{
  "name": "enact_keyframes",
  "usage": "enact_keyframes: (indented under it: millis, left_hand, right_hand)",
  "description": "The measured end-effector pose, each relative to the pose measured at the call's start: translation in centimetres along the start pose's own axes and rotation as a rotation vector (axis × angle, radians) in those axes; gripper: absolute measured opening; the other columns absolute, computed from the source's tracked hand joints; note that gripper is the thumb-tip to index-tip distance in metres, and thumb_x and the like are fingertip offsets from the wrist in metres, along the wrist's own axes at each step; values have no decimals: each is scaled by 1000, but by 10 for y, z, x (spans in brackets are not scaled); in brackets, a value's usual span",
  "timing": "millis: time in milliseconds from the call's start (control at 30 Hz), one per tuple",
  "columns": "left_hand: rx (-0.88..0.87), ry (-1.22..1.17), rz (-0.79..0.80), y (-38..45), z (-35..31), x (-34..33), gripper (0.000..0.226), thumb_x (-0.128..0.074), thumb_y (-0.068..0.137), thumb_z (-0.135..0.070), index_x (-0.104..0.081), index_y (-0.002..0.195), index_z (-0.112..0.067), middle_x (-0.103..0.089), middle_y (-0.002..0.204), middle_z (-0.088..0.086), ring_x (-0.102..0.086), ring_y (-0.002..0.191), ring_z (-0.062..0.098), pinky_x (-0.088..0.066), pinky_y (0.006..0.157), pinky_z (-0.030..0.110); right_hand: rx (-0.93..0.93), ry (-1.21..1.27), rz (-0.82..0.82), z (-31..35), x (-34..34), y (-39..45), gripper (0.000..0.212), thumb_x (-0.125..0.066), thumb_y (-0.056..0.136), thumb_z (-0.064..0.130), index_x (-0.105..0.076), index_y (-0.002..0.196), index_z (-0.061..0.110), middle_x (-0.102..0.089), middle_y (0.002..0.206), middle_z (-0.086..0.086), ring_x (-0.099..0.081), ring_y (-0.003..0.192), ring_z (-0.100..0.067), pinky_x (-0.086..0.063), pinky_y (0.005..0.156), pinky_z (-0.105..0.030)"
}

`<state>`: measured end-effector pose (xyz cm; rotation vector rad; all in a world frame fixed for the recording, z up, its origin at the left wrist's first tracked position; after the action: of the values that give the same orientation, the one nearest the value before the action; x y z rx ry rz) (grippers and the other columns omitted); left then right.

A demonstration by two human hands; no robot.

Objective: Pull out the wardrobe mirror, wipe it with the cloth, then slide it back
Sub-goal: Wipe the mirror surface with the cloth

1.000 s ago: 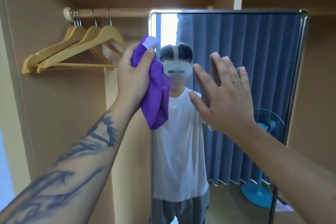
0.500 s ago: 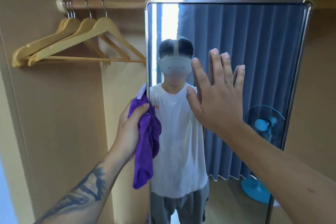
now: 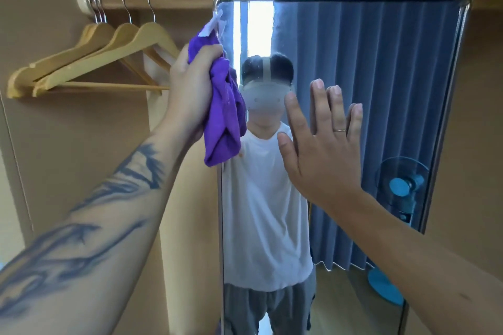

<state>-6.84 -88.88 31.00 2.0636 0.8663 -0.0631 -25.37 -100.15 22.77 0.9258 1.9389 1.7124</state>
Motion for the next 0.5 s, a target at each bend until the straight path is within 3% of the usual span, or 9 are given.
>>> enact_keyframes:
  millis: [200,300,367,400,500]
  left_hand:
    - [65,53,-25,-48,48,29,3,-71,85,-31,-75,86,-30,-68,82,1,-64,78,20,-54,78,41]
    - [161,84,-31,-79,82,47,26,-70,88,-31,-68,101,-8,-72,84,8,-72,75,23,-60,73,38]
    - [208,111,-20,-96,95,55,37,-67,90,-31,-65,110,0,-76,88,9,-74,79,25,-60,79,41]
    - [214,135,-16,-100,96,56,37,-66,91,-31,-65,110,0,-76,88,6,-73,80,23,-59,80,40]
    - [158,165,-19,-93,83,50,27,-63,101,-20,-61,110,5,-74,77,-5,-72,67,10,-55,64,21]
  right_hand:
    - [-8,9,1,1,-3,0,61,-32,112,46,-19,167,25,-15,173,-18,-12,161,-39,-8,126,-66]
    - [-12,-2,5,1,-3,-1,60,-30,113,46,-21,168,24,-15,173,-18,-12,160,-39,-9,126,-67]
    - [-13,-1,2,1,-2,-1,59,-29,113,46,-22,167,24,-16,173,-19,-13,160,-40,-9,126,-67]
    - [-12,-2,0,2,-2,0,59,-29,113,46,-23,167,23,-17,173,-19,-14,160,-40,-9,126,-67]
    - [-12,-20,3,2,-1,0,59,-30,112,46,-22,167,23,-18,173,-19,-15,160,-40,-7,126,-65]
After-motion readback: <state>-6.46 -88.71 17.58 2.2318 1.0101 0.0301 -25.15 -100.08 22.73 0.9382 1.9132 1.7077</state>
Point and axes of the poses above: each hand's wrist, its own y-axis towards the middle knuckle, its own x-axis out of the back of the hand, z = x × y, the point moved 9 cm from there along y, towards the middle knuckle
